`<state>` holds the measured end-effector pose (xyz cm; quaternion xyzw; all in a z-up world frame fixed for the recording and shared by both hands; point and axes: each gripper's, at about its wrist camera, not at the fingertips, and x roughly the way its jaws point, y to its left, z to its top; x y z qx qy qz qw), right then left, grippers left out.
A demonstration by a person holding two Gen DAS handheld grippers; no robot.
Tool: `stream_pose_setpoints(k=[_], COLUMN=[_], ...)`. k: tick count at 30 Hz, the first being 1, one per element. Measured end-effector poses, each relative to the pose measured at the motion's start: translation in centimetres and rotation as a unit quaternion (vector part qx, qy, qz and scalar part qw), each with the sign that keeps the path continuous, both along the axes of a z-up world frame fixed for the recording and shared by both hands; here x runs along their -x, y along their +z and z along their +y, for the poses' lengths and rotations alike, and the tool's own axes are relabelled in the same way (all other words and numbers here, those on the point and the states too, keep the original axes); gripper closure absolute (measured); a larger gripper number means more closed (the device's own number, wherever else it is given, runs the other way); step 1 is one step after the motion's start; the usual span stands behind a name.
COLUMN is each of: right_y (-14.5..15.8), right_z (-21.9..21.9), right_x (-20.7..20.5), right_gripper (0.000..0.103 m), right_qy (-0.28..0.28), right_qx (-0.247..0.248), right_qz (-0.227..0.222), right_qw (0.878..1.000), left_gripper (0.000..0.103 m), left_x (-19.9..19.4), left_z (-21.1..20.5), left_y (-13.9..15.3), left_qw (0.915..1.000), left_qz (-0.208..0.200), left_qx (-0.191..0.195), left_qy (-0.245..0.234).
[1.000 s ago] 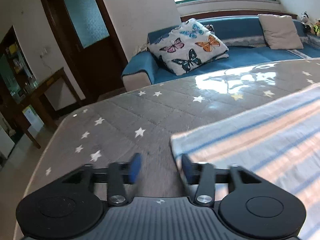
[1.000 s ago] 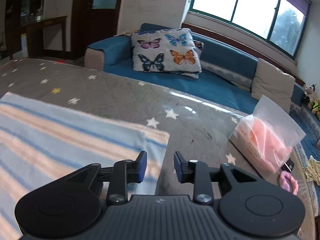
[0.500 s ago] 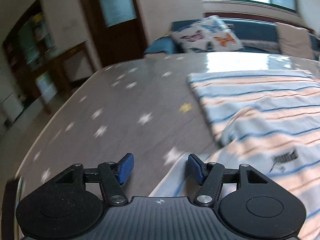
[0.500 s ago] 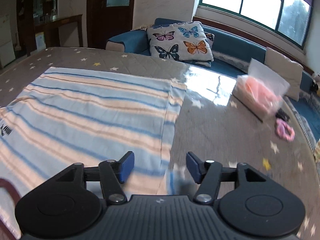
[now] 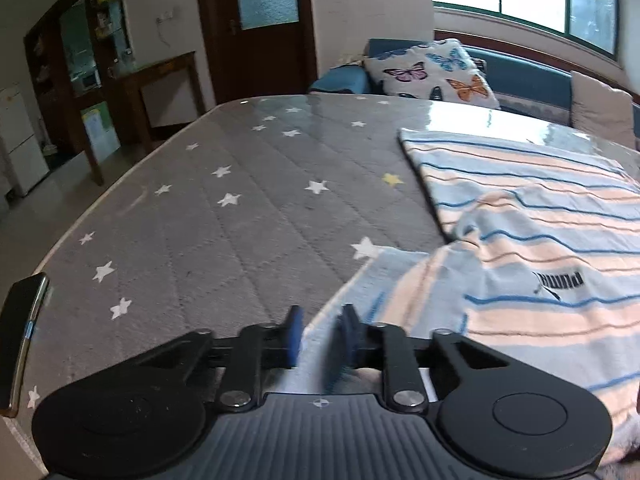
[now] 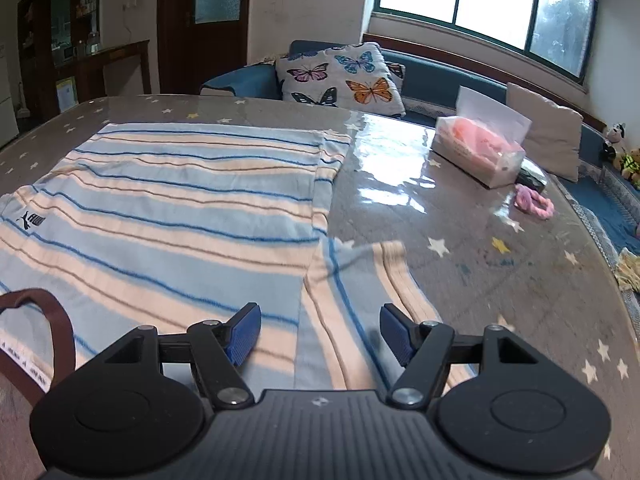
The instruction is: Fold clothes
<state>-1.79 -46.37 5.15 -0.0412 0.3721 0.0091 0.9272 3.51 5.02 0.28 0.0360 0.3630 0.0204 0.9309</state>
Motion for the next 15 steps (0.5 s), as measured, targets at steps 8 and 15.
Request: stream_pose_setpoints(k=[8, 15], right_y=[-1.0, -0.1], right_z=[-1.6, -0.8], right_x=[2.0, 3.3], right_gripper=[0.030, 0.032], right_qy=[-0.026, -0.011], right_qx=[-0.027, -0.022], right_qz=[0.013, 0.012], right_qw=[0.999, 1.000], left_gripper=[0.103, 0.096], left_x=[1.0, 2.6], left_z=[-0.6, 0.9], left_y=[-1.3, 0.3], left_qw=[0.9963, 0.9998], left_qz=[-0.018, -0.005], left_qx=[-0.084, 0.000], left_qy=[0.001, 0.018])
